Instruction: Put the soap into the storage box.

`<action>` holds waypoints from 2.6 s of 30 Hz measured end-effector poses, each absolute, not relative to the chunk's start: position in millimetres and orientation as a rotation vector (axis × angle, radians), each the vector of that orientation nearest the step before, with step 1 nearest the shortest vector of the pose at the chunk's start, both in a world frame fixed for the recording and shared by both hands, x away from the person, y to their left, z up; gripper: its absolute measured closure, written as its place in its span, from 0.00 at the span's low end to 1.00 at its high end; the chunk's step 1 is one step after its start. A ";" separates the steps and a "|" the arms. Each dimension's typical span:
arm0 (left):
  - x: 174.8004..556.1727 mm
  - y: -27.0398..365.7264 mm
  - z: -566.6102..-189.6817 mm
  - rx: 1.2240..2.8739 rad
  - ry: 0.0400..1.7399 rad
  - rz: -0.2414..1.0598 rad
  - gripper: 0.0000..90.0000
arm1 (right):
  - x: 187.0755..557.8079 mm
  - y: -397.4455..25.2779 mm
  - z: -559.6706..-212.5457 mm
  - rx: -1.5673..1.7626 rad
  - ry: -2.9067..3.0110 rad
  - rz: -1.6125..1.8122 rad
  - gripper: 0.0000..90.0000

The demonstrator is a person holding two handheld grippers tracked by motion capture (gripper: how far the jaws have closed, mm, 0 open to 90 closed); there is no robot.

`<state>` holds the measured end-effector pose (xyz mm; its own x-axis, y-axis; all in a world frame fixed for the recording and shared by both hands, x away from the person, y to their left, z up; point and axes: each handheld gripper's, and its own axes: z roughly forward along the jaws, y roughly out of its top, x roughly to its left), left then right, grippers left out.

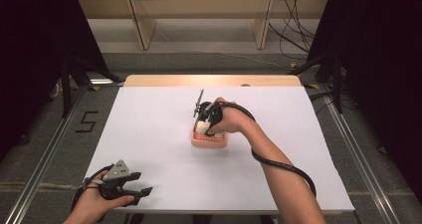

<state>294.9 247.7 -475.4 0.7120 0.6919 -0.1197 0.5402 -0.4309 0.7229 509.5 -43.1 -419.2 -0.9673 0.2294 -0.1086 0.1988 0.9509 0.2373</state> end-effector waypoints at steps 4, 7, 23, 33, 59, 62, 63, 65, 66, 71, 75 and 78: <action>295.0 247.9 -475.0 2.142 0.928 0.252 0.34 | 511.4 -44.3 -421.6 0.296 2.972 0.322 0.56; 294.9 248.1 -474.9 2.142 0.927 0.257 0.34 | 515.5 -45.6 -426.3 0.203 2.961 0.332 0.56; 294.6 248.0 -474.7 2.142 0.926 0.259 0.34 | 514.5 -45.1 -431.8 0.249 2.962 0.359 0.56; 294.6 248.0 -474.7 2.142 0.927 0.258 0.34 | 512.0 -47.4 -424.8 0.297 2.939 0.449 0.49; 294.9 248.5 -475.8 2.158 0.938 0.271 0.34 | 444.7 -100.7 -417.9 0.492 2.799 0.607 0.40; 295.8 249.4 -475.5 2.167 0.909 0.285 0.34 | 438.0 -109.2 -419.8 0.495 2.783 0.635 0.39; 294.8 248.6 -476.1 2.158 0.935 0.273 0.34 | 433.8 -112.0 -420.5 0.540 2.777 0.636 0.39; 294.4 247.7 -476.9 2.146 0.940 0.264 0.35 | 428.2 -118.3 -423.1 0.554 2.769 0.643 0.39; 294.4 247.9 -477.0 2.148 0.941 0.261 0.35 | 425.4 -121.8 -424.5 0.563 2.766 0.644 0.39; 294.4 248.0 -476.8 2.153 0.938 0.263 0.35 | 411.5 -139.3 -435.6 0.611 2.758 0.656 0.38; 296.2 249.8 -476.9 2.175 0.915 0.288 0.35 | 399.7 -152.4 -445.2 0.636 2.717 0.702 0.38; 296.8 250.1 -477.0 2.177 0.913 0.294 0.35 | 389.4 -161.5 -452.5 0.695 2.664 0.752 0.39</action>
